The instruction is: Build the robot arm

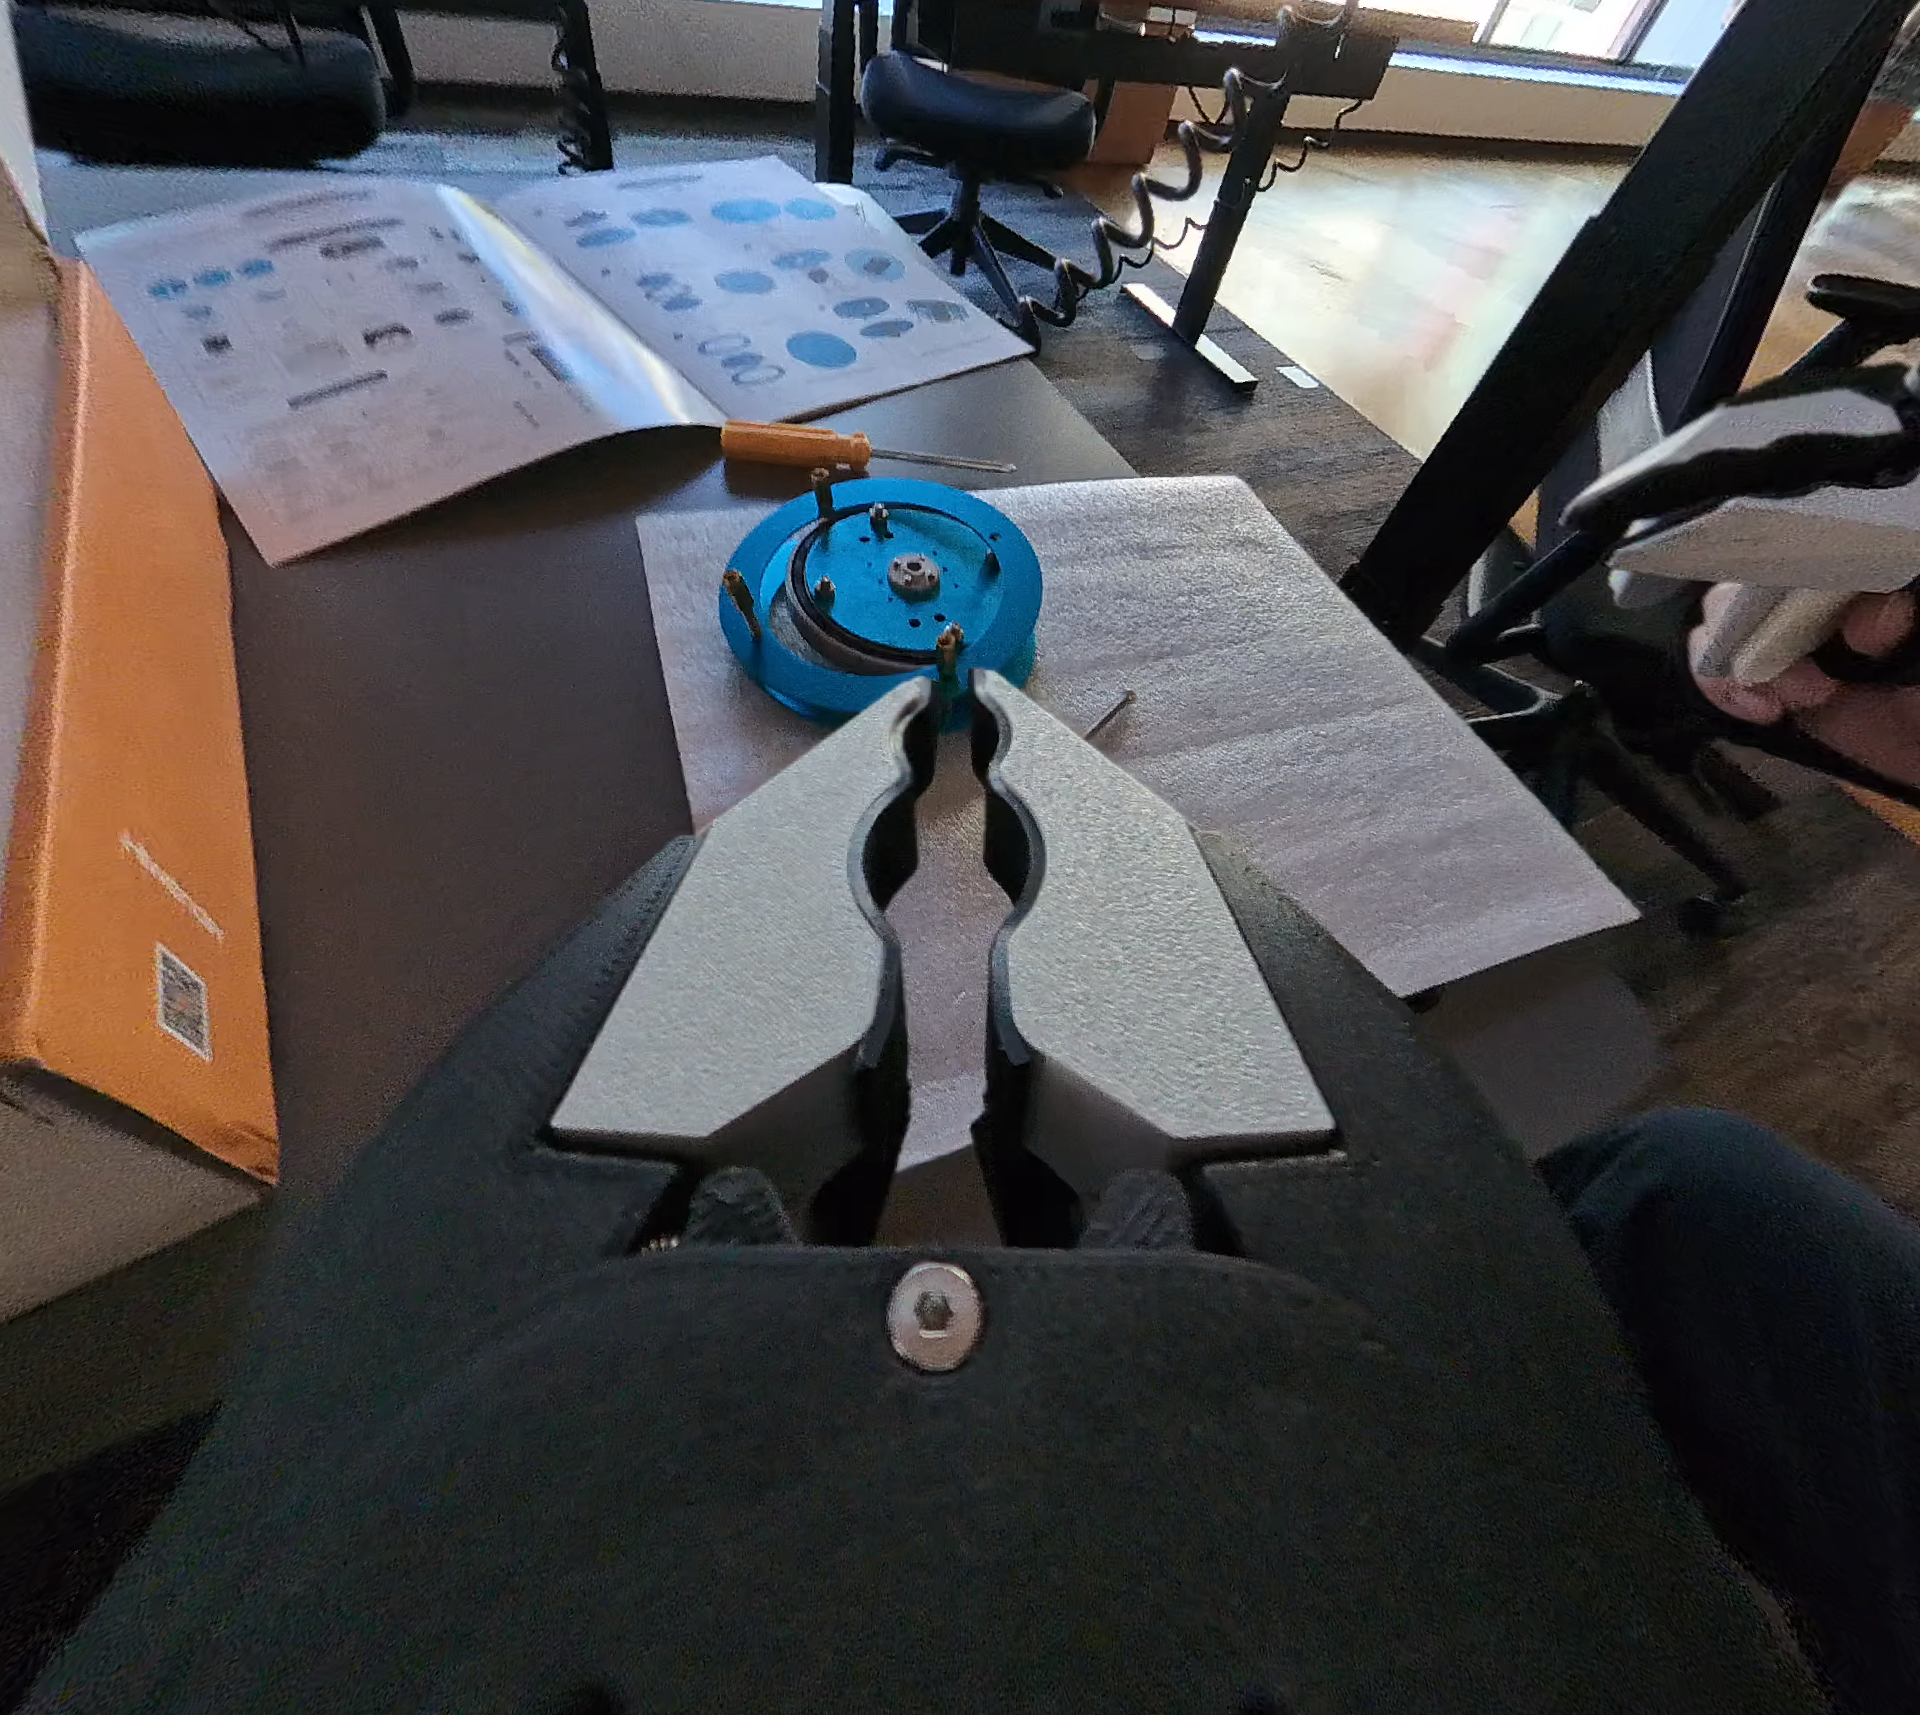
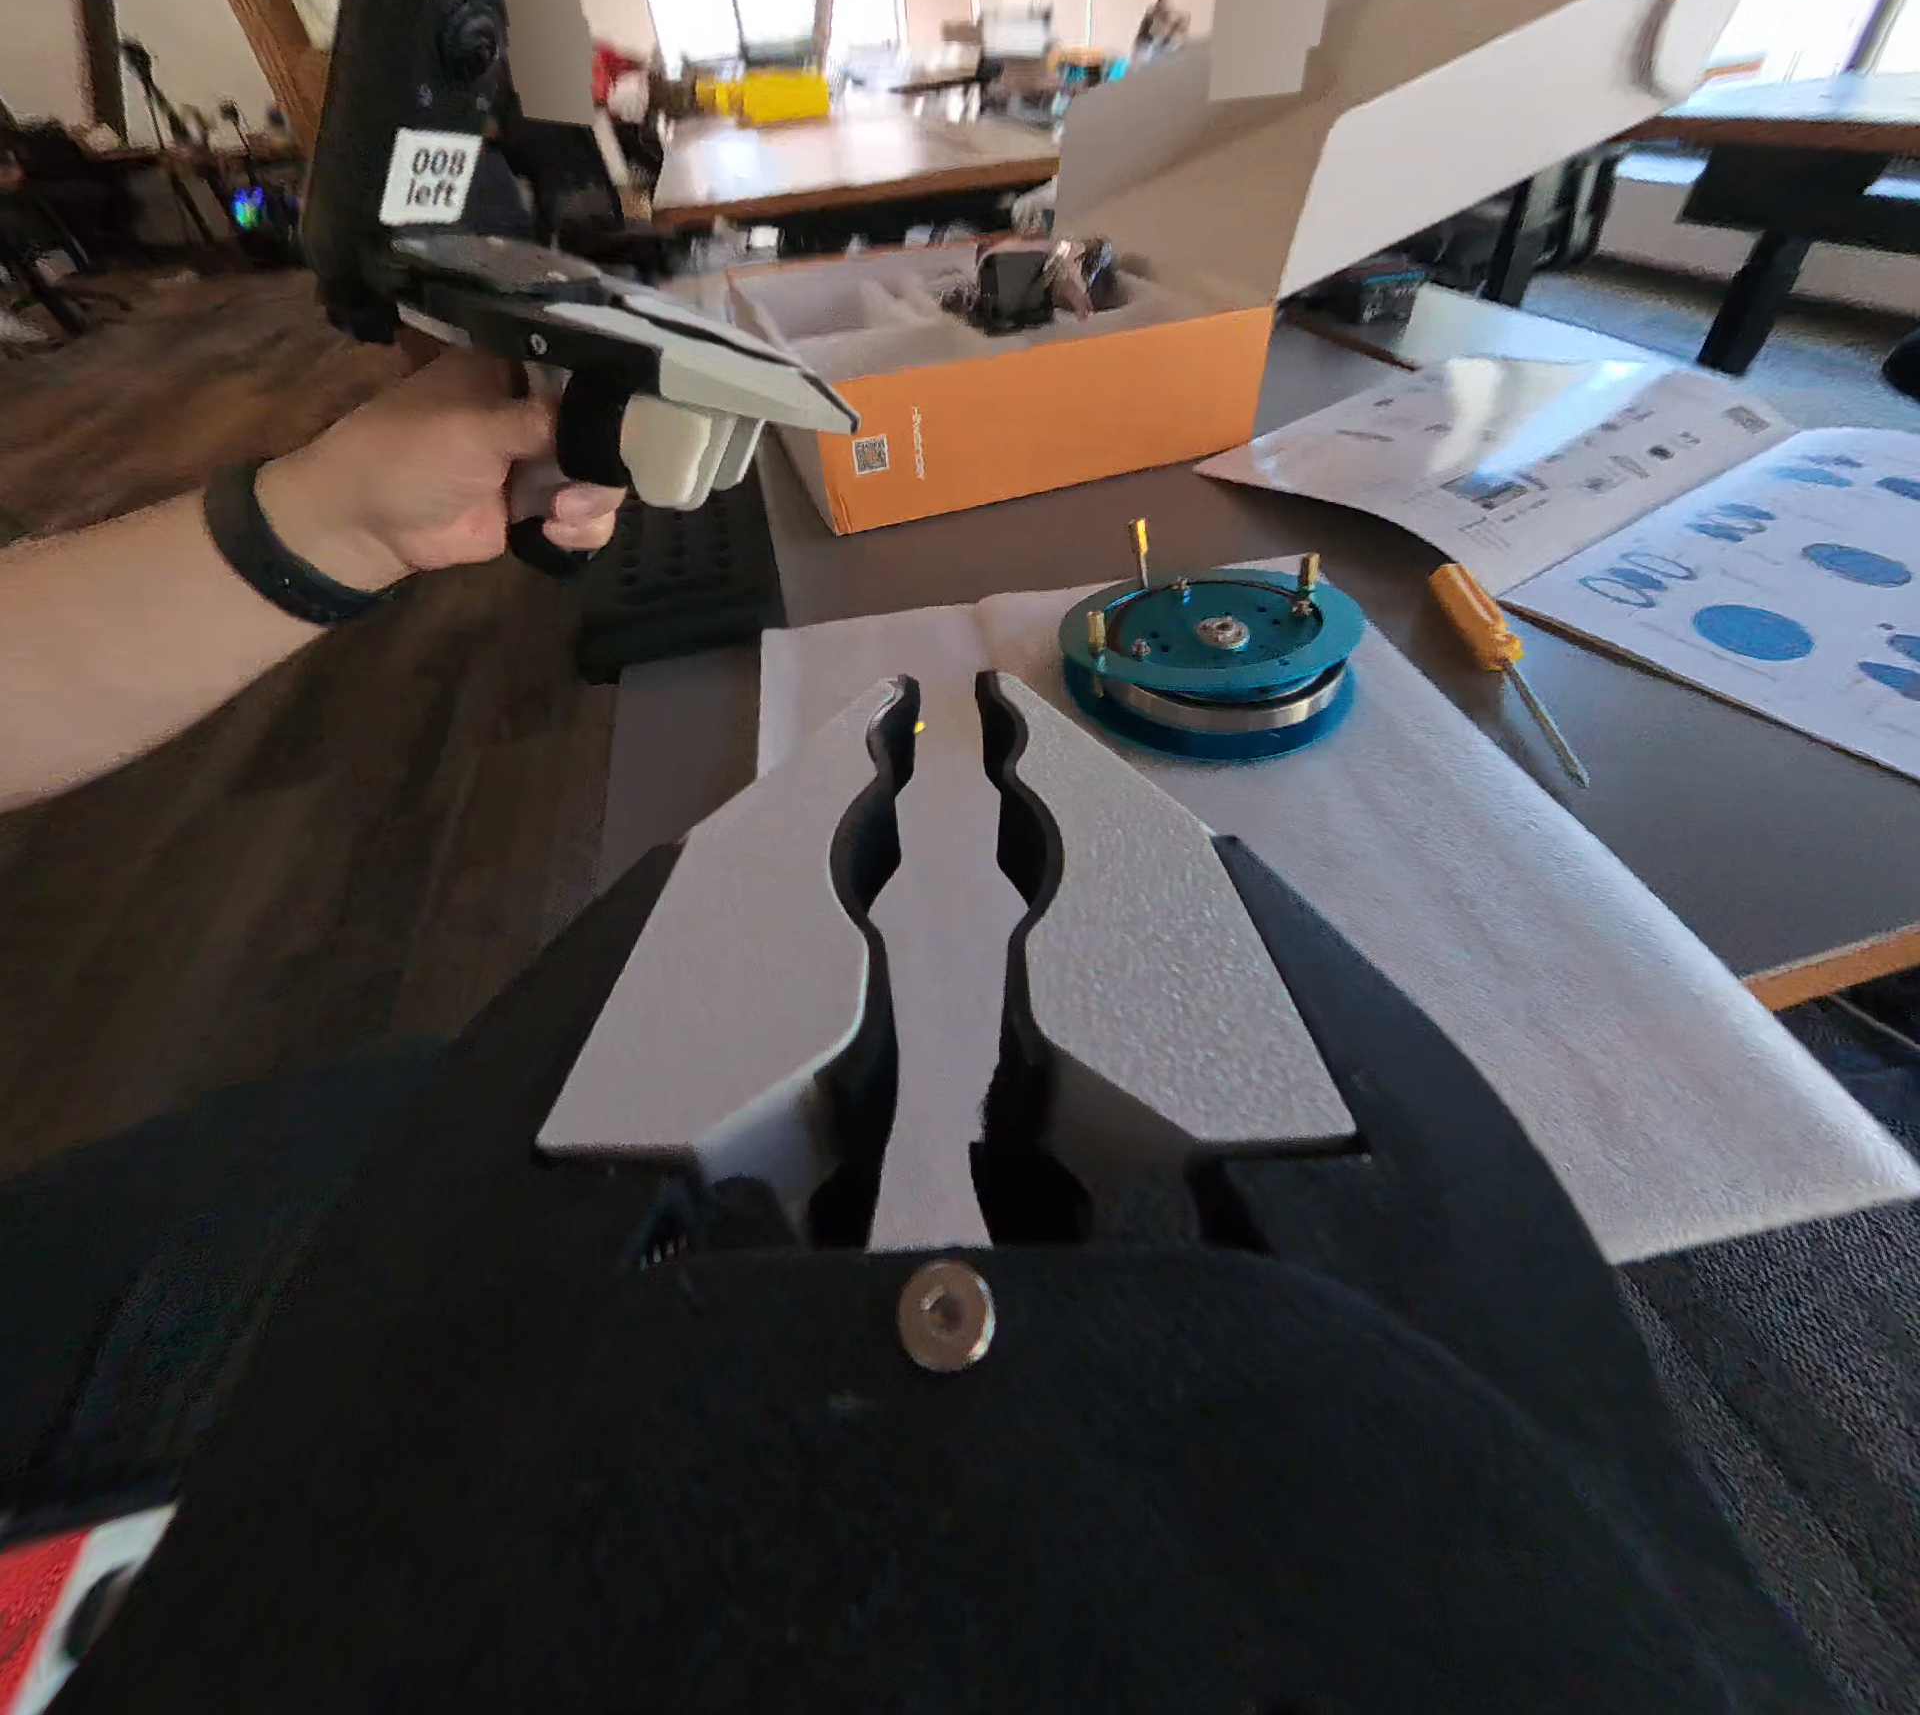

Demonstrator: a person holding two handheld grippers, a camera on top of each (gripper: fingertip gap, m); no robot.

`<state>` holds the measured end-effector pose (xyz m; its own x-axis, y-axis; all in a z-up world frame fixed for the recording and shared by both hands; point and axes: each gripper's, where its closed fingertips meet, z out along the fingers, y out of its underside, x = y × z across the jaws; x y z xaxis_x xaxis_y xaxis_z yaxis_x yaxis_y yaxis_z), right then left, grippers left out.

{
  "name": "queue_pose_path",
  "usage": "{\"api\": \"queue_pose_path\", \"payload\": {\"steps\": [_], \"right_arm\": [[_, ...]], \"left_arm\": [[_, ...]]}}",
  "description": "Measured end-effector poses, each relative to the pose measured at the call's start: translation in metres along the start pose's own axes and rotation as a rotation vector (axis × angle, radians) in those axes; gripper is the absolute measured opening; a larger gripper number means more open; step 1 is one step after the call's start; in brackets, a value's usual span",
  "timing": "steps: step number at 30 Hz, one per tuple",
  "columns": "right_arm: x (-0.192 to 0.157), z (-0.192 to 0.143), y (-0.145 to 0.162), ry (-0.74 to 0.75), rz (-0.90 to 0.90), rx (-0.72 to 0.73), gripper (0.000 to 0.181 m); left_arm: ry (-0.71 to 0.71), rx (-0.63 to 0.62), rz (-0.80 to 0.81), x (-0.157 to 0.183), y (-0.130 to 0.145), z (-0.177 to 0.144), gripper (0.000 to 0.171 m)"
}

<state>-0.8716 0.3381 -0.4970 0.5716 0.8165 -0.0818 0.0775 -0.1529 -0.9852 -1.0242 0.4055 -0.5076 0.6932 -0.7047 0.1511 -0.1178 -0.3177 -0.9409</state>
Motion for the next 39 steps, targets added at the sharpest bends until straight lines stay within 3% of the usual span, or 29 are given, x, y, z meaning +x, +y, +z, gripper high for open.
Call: {"api": "queue_pose_path", "payload": {"steps": [4,10,13,15,17,18,20,24,26,28,33,37,39], "right_arm": [[0.010,0.025,-0.009,-0.028,-0.068,-0.178,0.019],[0.049,0.070,-0.024,-0.079,-0.245,-0.301,0.019],[0.080,0.093,-0.032,-0.081,-0.367,-0.424,0.016],[0.093,0.106,-0.036,-0.104,-0.372,-0.451,0.013],[0.090,0.113,-0.027,-0.196,-0.302,-0.460,0.013],[0.087,0.114,-0.021,-0.231,-0.252,-0.453,0.013],[0.083,0.111,-0.007,-0.247,-0.147,-0.413,0.013],[0.101,0.093,0.032,-0.049,0.025,-0.368,0.013],[0.104,0.084,0.040,-0.034,0.155,-0.309,0.014],[0.115,0.081,0.045,-0.042,0.240,-0.304,0.014],[0.146,0.104,0.030,-0.104,0.371,-0.354,0.024],[0.145,0.131,0.031,-0.198,0.448,-0.440,0.026],[0.144,0.139,0.038,-0.209,0.469,-0.472,0.028]], "left_arm": [[-0.025,-0.077,0.031,-0.009,0.019,0.003,0.000],[-0.015,-0.045,0.095,-0.029,0.018,0.028,0.000],[0.043,-0.110,0.083,-0.034,0.011,0.043,0.025],[0.060,-0.121,0.081,-0.038,0.003,0.051,0.028],[0.062,-0.115,0.090,-0.043,-0.004,0.056,0.017],[0.077,-0.114,0.105,-0.042,-0.004,0.057,0.000],[0.085,-0.111,0.121,-0.039,-0.002,0.056,0.000],[0.053,-0.080,0.116,-0.032,0.007,0.042,0.000],[0.031,-0.091,0.112,-0.031,0.014,0.037,0.018],[0.022,-0.182,0.107,-0.035,0.027,0.041,0.027],[0.035,-0.359,-0.087,-0.055,0.039,0.072,0.032],[0.071,-0.364,-0.211,-0.054,0.041,0.091,0.028],[0.020,-0.381,-0.186,-0.061,0.046,0.098,0.039]]}}
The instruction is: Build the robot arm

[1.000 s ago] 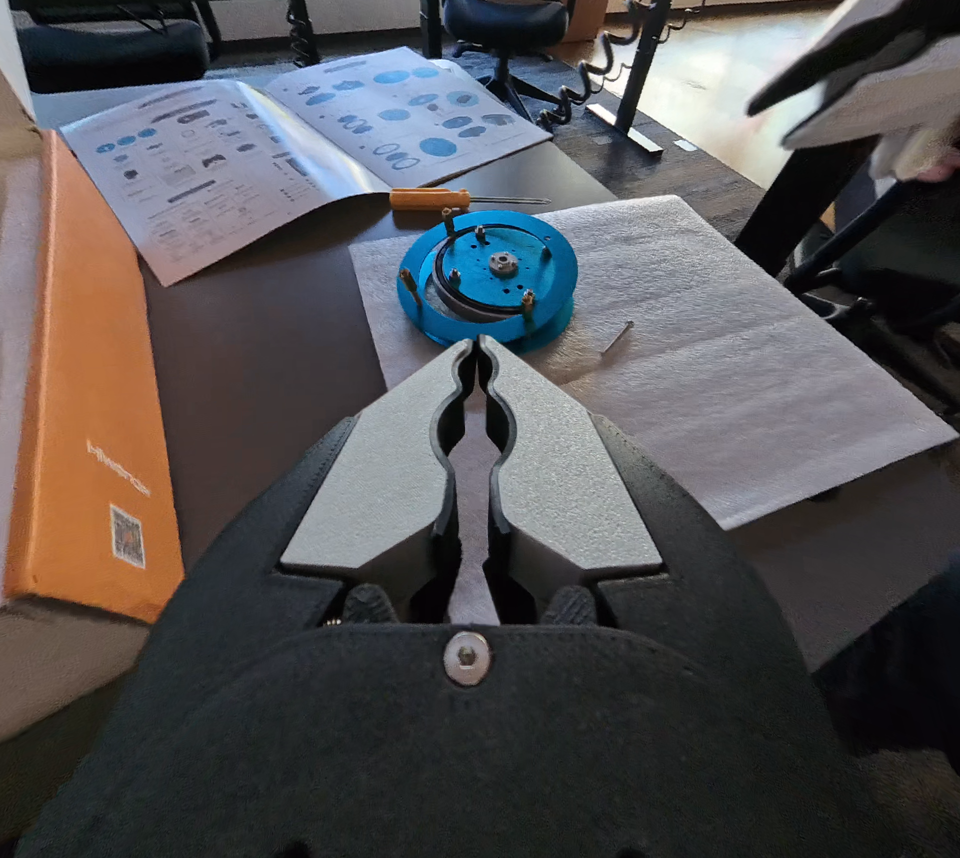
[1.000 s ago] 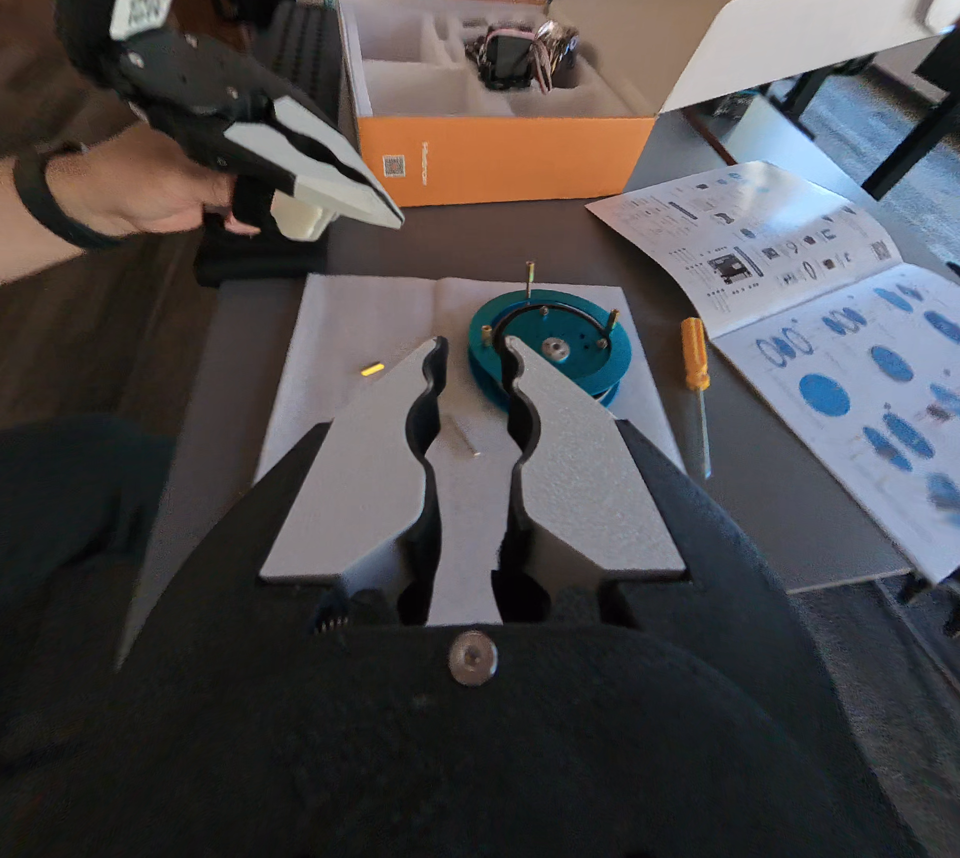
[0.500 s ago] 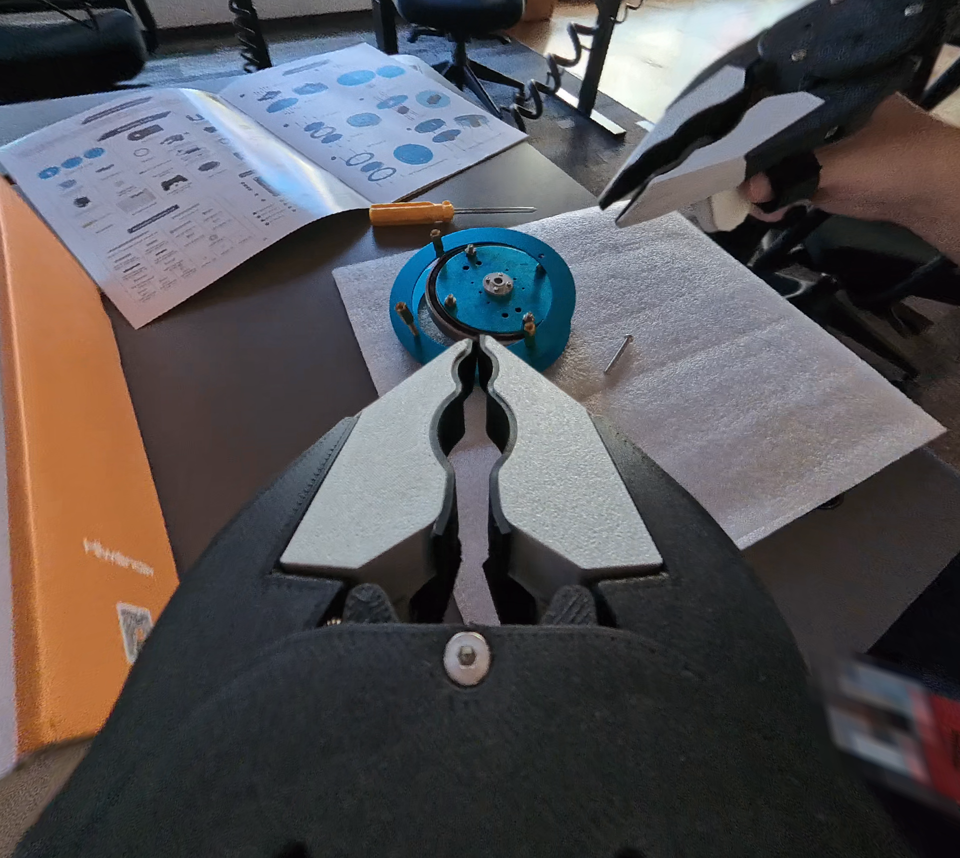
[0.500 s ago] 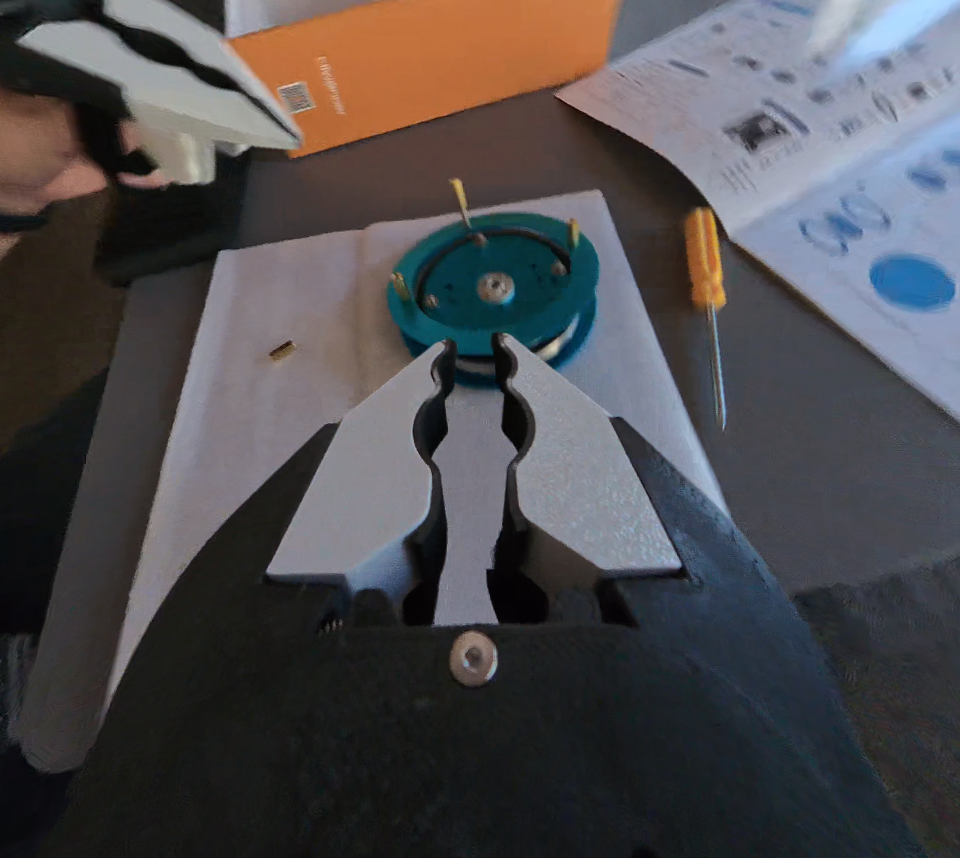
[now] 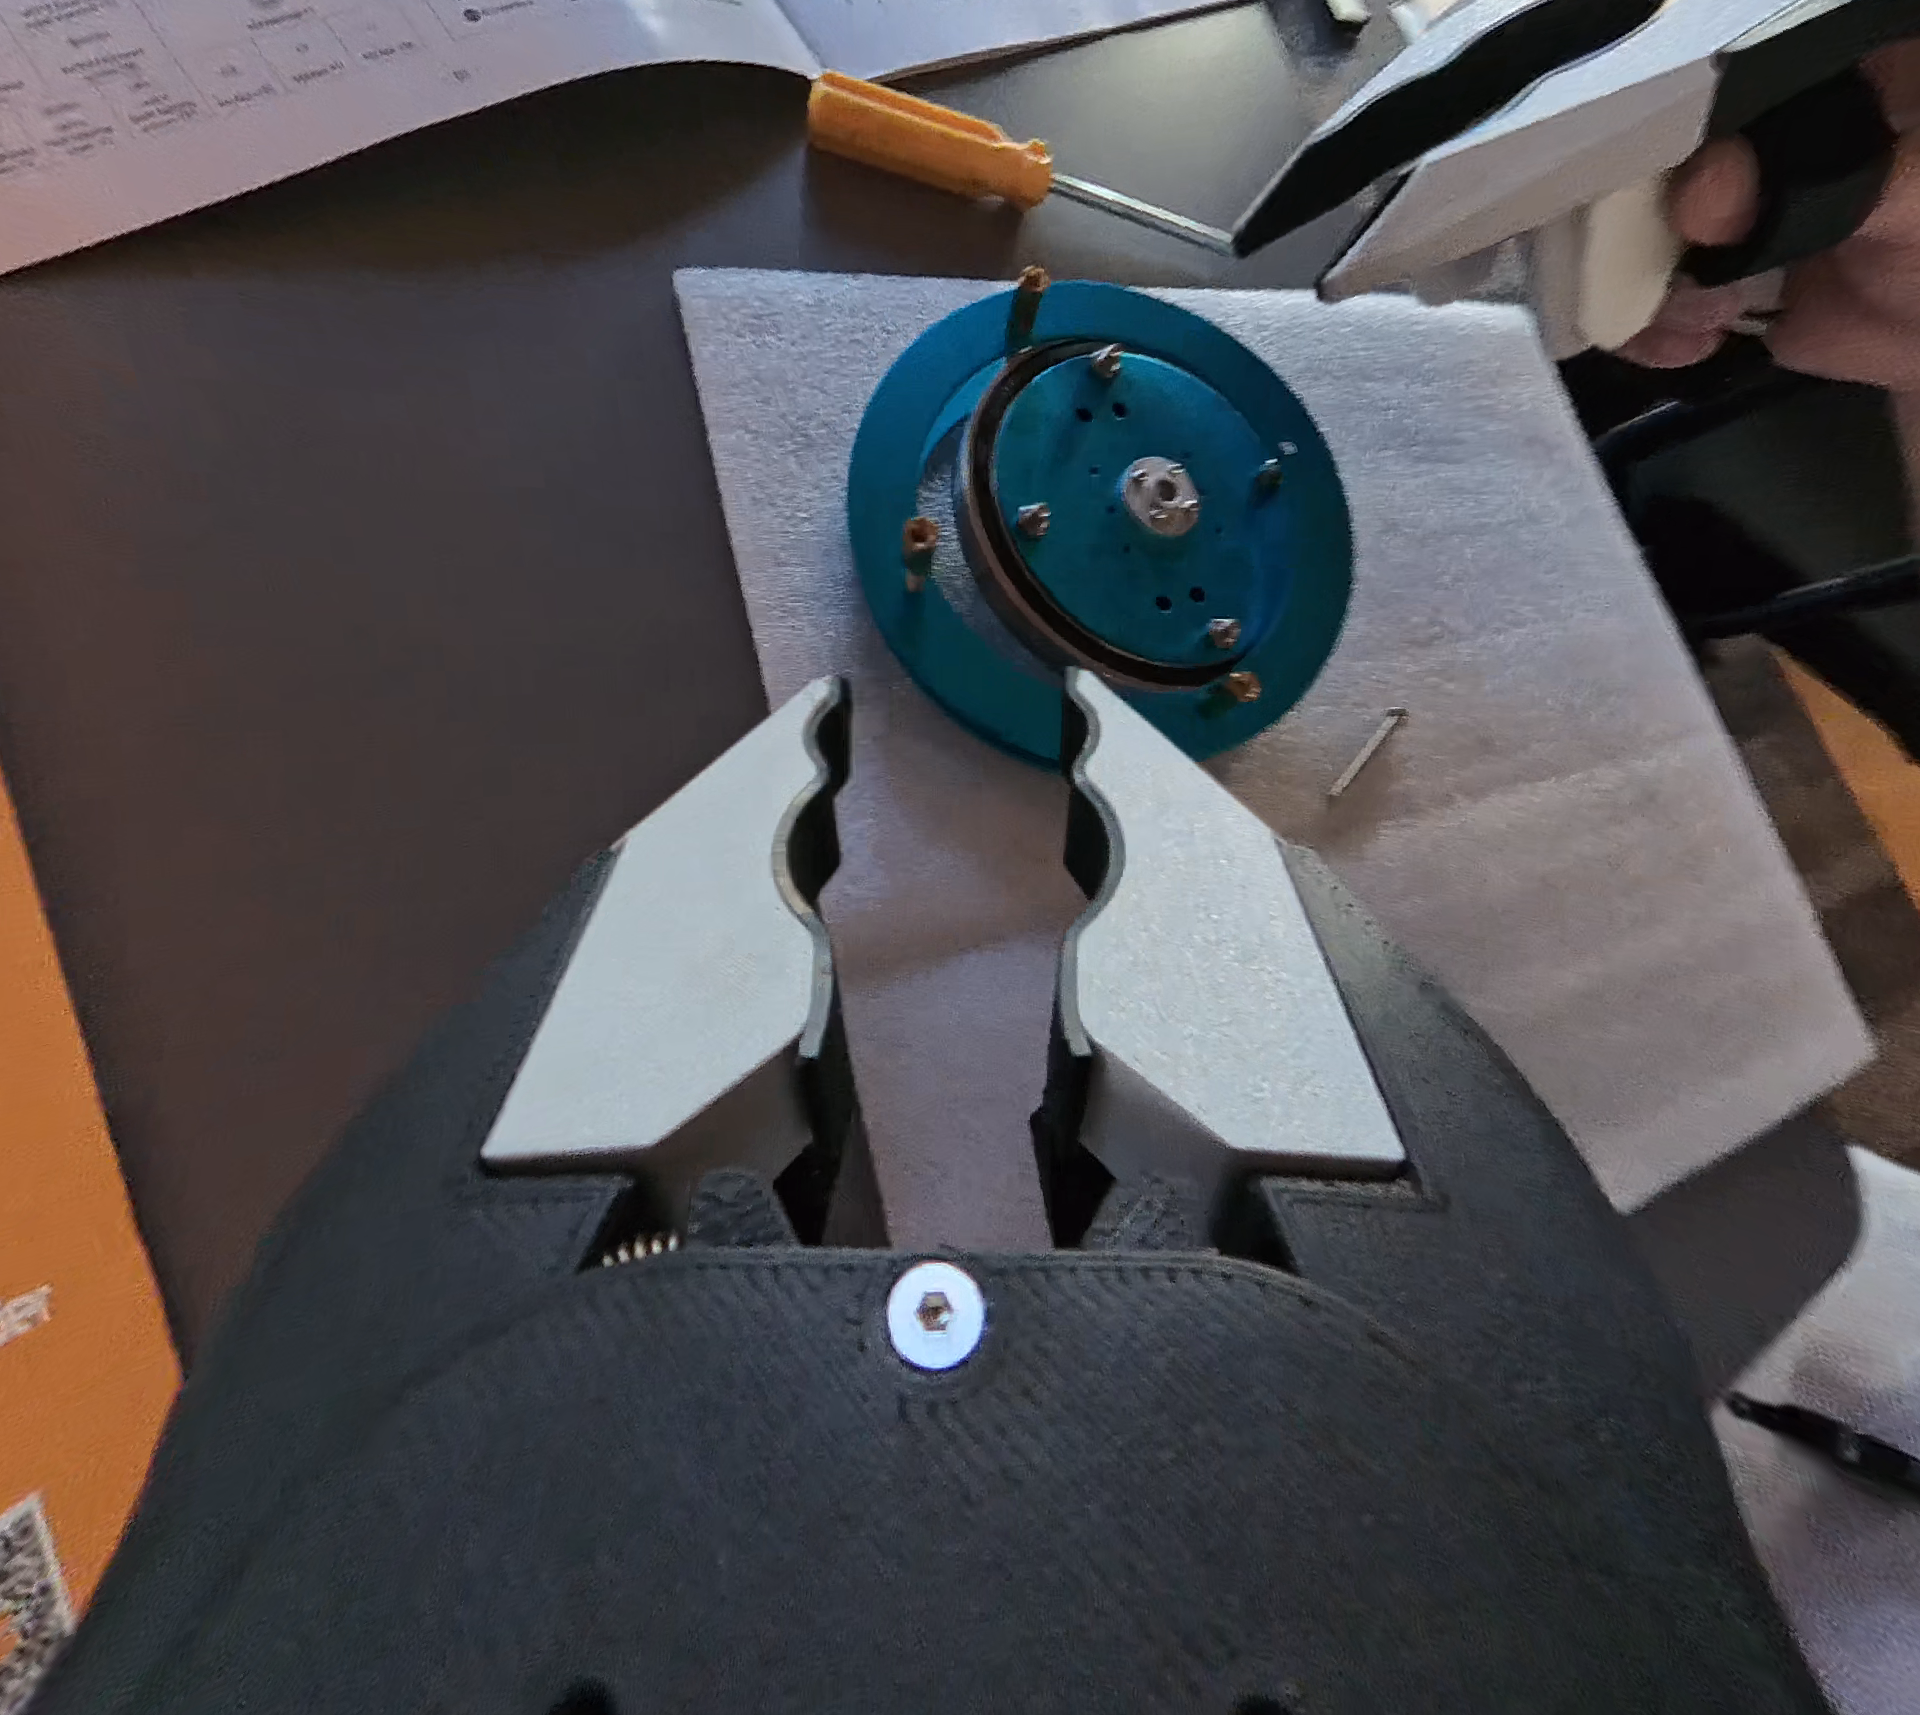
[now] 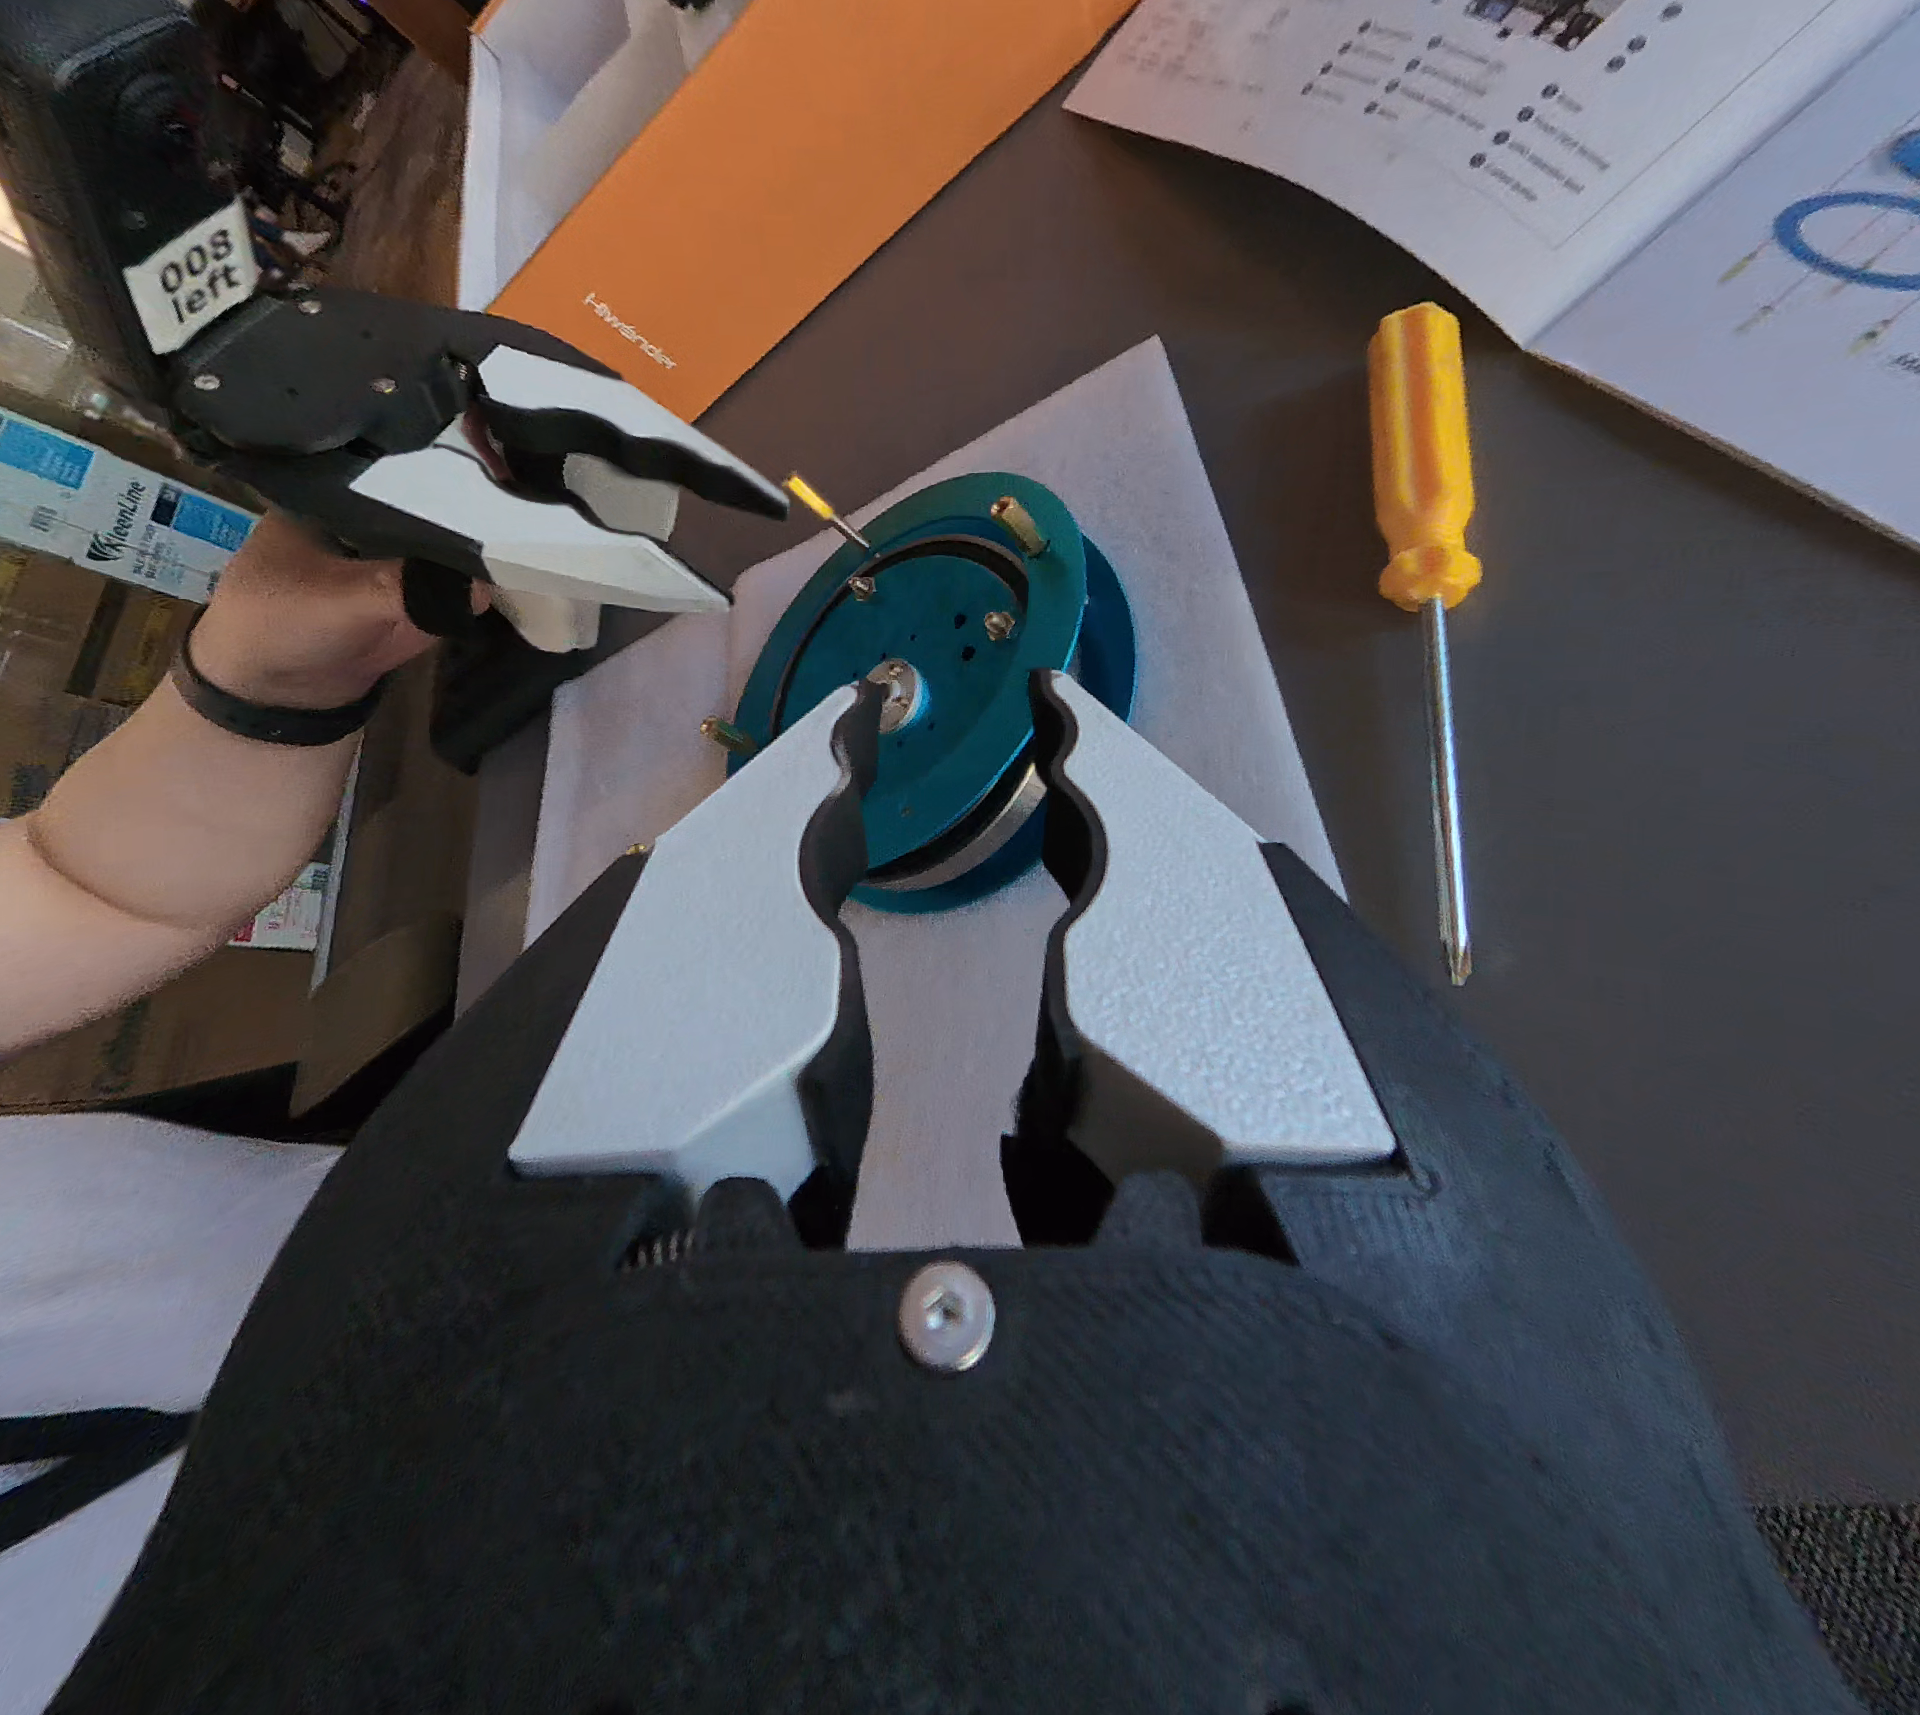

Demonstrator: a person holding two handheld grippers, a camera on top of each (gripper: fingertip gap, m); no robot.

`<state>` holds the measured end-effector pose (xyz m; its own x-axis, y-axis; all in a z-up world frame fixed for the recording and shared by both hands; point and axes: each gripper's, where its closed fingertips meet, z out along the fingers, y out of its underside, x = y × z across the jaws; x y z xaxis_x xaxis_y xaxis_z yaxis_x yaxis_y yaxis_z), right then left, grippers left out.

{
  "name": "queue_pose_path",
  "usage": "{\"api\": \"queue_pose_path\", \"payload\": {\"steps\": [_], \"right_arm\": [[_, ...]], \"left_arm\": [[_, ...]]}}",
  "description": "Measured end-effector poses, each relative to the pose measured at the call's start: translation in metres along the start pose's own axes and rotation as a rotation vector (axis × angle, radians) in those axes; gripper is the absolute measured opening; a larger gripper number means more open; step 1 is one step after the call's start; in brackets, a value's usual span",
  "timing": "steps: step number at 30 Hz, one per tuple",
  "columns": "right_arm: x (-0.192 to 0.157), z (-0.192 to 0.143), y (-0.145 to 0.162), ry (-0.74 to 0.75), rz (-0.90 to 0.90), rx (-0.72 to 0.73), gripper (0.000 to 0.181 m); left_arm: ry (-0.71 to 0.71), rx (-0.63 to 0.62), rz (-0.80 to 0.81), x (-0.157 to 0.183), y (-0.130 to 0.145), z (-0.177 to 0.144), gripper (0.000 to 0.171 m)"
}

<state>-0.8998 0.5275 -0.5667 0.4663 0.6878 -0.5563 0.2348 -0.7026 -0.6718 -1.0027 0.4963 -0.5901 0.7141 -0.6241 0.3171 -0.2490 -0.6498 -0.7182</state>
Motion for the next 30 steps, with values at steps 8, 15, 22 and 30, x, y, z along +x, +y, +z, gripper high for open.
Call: {"api": "queue_pose_path", "payload": {"steps": [8,15,22,30], "right_arm": [[-0.016,-0.014,0.027,-0.067,-0.217,0.052,0.042],[-0.008,-0.011,0.056,0.048,-0.529,0.013,0.049],[-0.006,0.007,0.057,0.064,-0.579,-0.064,0.055],[-0.005,0.012,0.051,0.054,-0.574,-0.060,0.059]], "left_arm": [[0.099,-0.018,0.027,0.011,-0.012,0.002,0.050],[0.144,-0.141,0.311,0.013,-0.014,0.008,0.087],[0.050,-0.249,0.549,0.010,0.014,0.024,0.100],[0.109,-0.238,0.514,0.005,0.018,0.036,0.103]]}}
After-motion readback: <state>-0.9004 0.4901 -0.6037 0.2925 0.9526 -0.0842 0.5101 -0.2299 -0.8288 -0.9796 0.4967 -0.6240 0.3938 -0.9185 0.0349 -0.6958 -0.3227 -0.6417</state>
